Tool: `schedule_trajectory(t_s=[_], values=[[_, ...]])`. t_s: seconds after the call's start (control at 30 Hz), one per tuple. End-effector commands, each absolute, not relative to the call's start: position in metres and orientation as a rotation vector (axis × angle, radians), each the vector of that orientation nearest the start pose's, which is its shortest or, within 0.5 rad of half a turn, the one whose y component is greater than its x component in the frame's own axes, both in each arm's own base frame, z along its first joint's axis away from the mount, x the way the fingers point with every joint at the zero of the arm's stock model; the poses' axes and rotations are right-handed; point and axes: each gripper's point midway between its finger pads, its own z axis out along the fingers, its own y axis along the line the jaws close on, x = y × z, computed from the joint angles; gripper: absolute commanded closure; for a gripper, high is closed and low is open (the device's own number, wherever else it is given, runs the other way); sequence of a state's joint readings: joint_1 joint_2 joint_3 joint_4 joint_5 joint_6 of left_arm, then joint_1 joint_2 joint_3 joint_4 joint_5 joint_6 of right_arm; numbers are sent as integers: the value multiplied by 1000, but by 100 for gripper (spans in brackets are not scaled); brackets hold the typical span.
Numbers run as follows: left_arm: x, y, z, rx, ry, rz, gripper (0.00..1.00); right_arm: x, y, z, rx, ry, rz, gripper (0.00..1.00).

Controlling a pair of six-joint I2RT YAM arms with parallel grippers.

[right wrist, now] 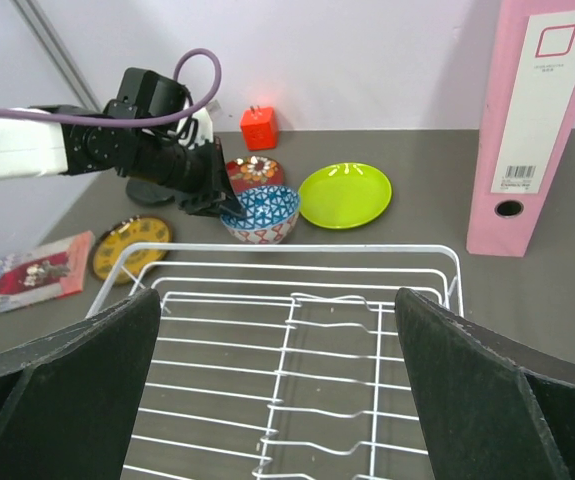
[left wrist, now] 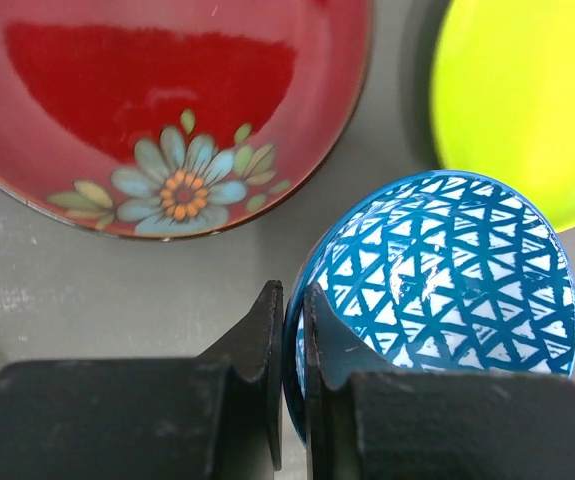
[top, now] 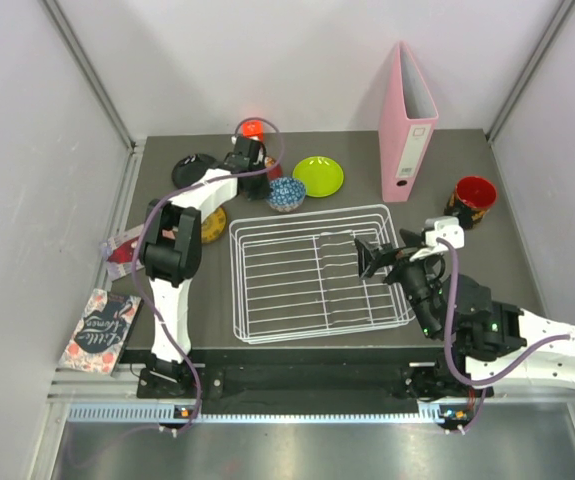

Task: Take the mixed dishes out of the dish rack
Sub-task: Place the bowl at the center of the board, then reset both arms

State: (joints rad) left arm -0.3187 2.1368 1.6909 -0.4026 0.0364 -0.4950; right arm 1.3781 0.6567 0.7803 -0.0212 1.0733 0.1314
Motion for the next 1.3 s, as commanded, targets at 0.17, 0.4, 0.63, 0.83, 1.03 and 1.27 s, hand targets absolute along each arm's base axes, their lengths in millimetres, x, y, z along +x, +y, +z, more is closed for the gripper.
schedule_trajectory(t_s=[0.17, 0.4, 0.63, 0.83, 1.03, 1.27], values=[[505, -198, 60, -165, 2468, -437, 100, 193, 178, 342, -39, 1516, 400, 0], [492, -194, 66, -184, 2478, -437, 73, 194, 181, 338, -52, 1523, 387, 0], [488, -189, 97, -173, 2448, -421, 46, 194, 183, 338, -50, 1520, 396, 0], [491, -174, 154, -245, 2345, -360, 21, 193, 179, 345, -10, 1511, 440, 0], [488, -172, 267, -309, 2116, -417, 1, 193, 174, 357, 38, 1494, 475, 0], [435, -182, 300, -223, 2040, -279, 1, 198, 179, 351, 70, 1518, 436, 0]])
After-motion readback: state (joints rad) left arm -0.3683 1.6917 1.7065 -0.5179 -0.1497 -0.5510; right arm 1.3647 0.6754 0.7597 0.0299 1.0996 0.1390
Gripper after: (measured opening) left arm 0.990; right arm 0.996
